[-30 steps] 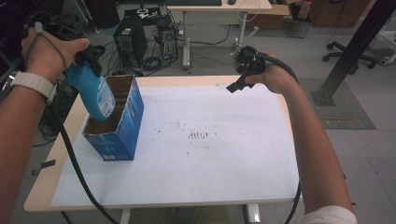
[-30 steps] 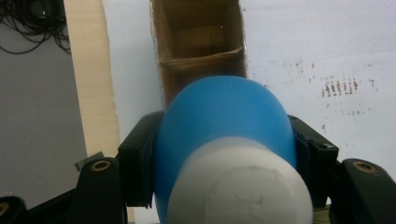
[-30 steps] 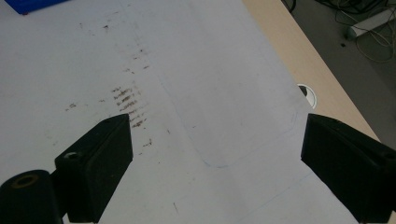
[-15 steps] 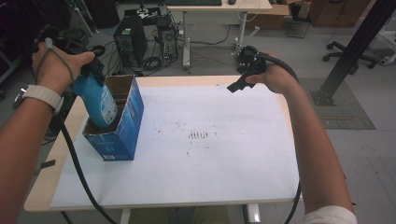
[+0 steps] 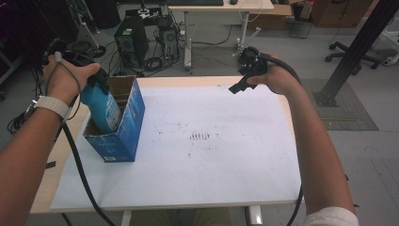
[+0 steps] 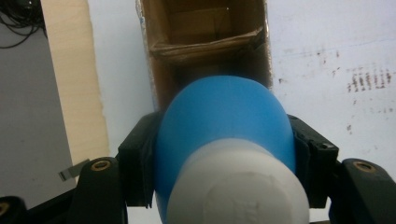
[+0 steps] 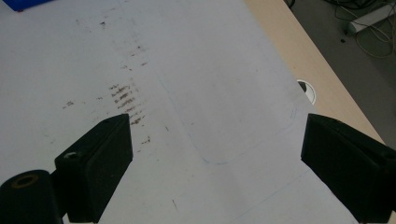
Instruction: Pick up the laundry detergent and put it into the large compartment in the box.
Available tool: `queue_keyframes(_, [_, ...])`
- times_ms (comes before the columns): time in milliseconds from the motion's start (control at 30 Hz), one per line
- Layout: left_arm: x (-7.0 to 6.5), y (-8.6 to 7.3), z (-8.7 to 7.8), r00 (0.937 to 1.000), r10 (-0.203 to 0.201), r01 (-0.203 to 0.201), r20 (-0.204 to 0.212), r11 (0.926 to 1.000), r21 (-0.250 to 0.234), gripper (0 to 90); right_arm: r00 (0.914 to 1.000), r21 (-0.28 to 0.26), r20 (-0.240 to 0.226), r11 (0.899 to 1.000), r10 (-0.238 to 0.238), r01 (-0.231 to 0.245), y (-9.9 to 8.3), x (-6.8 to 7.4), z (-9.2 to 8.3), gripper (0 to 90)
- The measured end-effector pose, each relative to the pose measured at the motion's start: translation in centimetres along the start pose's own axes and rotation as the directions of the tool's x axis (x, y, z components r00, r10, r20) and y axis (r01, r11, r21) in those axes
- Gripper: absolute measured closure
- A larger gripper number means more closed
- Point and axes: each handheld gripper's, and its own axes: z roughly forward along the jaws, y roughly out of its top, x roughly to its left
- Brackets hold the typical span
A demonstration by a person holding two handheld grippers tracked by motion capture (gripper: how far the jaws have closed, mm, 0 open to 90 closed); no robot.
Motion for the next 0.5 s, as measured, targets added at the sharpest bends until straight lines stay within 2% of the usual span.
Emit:
queue_keyframes(233, [-0.3,0.1,1.6,1.0,0.007,-0.007,-0.007,1.0,0.002,37.3,1.0,0.001,0.003,1.0,0.003,-0.003,-0.1,0.0,0.0,9.1])
queue_keyframes(500, [-0.5,0.0,3.2,0.9999,0.01,-0.01,0.004,0.9999,0.009,37.3,1.0,0.001,0.004,1.0,0.007,-0.007,-0.2,-0.1,-0.1,9.0])
